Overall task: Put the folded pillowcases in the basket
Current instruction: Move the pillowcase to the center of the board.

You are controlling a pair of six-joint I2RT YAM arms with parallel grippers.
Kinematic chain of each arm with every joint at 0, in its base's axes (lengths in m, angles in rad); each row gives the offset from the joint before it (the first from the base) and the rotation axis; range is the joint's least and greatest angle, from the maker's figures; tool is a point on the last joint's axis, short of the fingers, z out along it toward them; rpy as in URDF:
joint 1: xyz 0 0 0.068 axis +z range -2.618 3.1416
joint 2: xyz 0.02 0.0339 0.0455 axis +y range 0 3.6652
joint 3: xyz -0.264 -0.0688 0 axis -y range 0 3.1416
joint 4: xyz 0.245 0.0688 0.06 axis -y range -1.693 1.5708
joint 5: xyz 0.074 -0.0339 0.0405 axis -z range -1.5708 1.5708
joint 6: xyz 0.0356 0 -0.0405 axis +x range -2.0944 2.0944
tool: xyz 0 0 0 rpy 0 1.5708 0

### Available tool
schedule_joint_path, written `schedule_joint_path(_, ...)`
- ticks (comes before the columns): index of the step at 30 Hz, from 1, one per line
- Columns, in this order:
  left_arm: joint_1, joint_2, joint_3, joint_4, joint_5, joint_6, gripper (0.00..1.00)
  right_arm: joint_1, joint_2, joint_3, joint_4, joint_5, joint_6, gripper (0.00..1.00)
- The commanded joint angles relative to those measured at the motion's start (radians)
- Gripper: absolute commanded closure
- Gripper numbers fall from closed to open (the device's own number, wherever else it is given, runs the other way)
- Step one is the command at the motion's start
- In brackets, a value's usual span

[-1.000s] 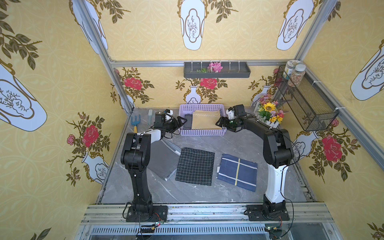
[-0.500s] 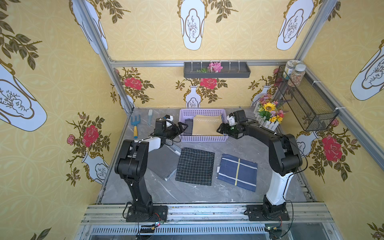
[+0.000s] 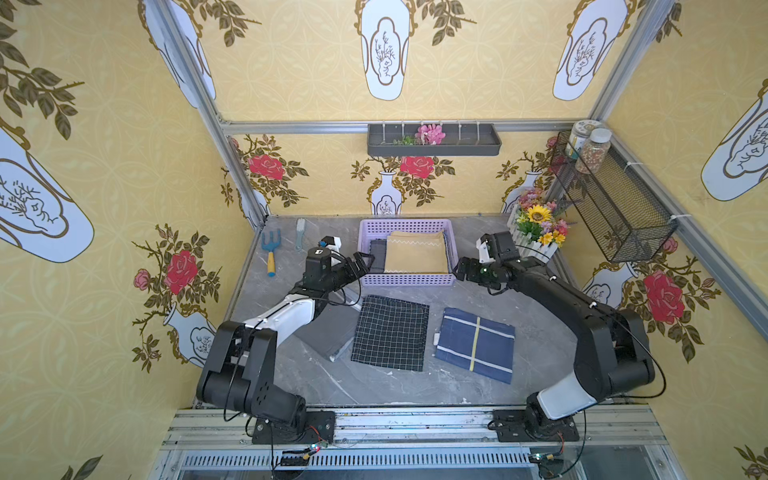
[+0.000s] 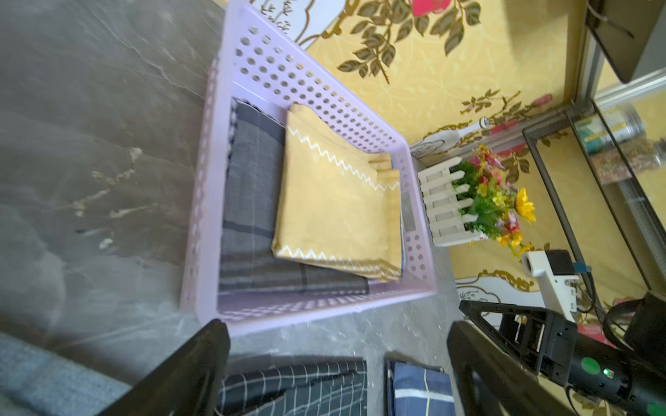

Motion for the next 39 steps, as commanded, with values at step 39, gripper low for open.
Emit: schedule_joint_path(39, -0.646, 0.51, 0.448, -0.383, -0.213, 0.045, 0.26, -0.049, -0.644, -0.352, -0.159, 0.214, 0.045, 0.03)
